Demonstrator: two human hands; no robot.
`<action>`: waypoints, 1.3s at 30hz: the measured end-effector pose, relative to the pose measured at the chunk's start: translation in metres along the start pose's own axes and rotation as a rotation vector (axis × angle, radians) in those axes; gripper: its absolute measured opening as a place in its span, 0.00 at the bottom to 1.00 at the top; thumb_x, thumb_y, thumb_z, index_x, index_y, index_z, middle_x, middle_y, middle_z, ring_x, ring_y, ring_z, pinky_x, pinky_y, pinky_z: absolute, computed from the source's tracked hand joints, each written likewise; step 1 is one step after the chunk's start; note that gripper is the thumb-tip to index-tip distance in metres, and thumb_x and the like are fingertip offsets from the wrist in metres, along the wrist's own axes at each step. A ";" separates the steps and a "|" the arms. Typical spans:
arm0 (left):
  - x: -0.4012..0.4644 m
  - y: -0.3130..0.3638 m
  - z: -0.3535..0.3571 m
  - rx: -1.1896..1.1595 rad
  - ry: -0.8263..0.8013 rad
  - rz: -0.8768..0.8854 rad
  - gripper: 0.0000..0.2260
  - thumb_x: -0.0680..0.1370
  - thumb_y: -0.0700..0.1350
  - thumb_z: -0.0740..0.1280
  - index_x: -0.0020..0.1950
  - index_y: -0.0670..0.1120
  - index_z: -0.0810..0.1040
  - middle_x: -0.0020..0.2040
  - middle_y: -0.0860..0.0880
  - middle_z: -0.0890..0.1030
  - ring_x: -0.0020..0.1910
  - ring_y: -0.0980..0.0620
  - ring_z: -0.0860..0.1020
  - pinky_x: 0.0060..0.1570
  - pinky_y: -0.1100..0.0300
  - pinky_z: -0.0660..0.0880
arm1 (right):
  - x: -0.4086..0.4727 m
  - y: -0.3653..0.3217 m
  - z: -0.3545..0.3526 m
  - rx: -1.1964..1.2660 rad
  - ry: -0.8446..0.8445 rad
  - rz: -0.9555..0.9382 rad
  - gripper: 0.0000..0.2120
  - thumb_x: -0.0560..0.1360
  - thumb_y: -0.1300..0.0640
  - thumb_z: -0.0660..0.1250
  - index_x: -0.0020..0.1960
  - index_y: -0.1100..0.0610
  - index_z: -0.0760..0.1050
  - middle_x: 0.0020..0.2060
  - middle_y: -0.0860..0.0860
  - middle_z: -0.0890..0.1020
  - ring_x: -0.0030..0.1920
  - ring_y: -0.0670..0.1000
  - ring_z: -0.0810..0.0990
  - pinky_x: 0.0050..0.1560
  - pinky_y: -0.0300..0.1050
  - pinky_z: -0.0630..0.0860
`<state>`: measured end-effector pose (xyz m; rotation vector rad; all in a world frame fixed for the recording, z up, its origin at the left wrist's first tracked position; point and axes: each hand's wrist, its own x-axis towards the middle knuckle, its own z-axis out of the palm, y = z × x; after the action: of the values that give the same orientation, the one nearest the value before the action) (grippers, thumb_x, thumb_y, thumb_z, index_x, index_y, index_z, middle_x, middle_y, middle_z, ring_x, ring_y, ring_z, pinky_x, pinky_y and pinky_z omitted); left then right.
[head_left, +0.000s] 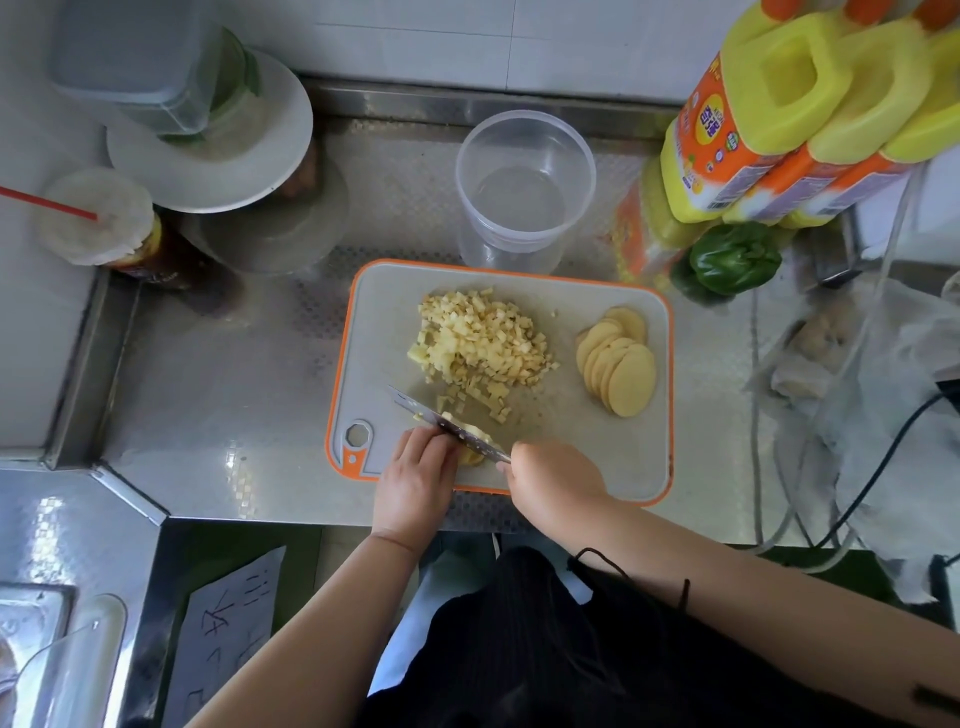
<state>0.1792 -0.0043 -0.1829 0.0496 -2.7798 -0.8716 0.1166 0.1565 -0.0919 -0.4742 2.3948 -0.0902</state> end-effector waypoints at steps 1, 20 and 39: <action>0.000 0.000 0.000 -0.002 0.000 -0.003 0.13 0.80 0.46 0.62 0.48 0.39 0.82 0.49 0.45 0.80 0.48 0.47 0.76 0.43 0.54 0.77 | 0.002 -0.001 0.001 0.020 -0.012 0.014 0.16 0.83 0.49 0.53 0.53 0.60 0.73 0.30 0.49 0.66 0.35 0.54 0.70 0.26 0.41 0.58; -0.004 0.000 -0.007 -0.001 -0.026 0.034 0.12 0.79 0.44 0.61 0.46 0.39 0.81 0.47 0.45 0.79 0.47 0.47 0.74 0.38 0.51 0.79 | -0.009 0.006 -0.014 0.085 -0.009 0.013 0.19 0.81 0.44 0.53 0.39 0.56 0.64 0.30 0.50 0.70 0.28 0.49 0.67 0.26 0.43 0.61; -0.004 -0.004 -0.001 -0.040 -0.020 -0.006 0.11 0.79 0.45 0.63 0.48 0.40 0.83 0.49 0.45 0.80 0.49 0.47 0.77 0.45 0.54 0.78 | 0.007 -0.009 0.014 0.090 -0.015 0.072 0.11 0.81 0.52 0.57 0.51 0.58 0.74 0.41 0.54 0.78 0.40 0.56 0.76 0.35 0.44 0.69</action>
<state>0.1829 -0.0078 -0.1855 0.0427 -2.7804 -0.9343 0.1234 0.1463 -0.1055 -0.3455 2.3791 -0.1613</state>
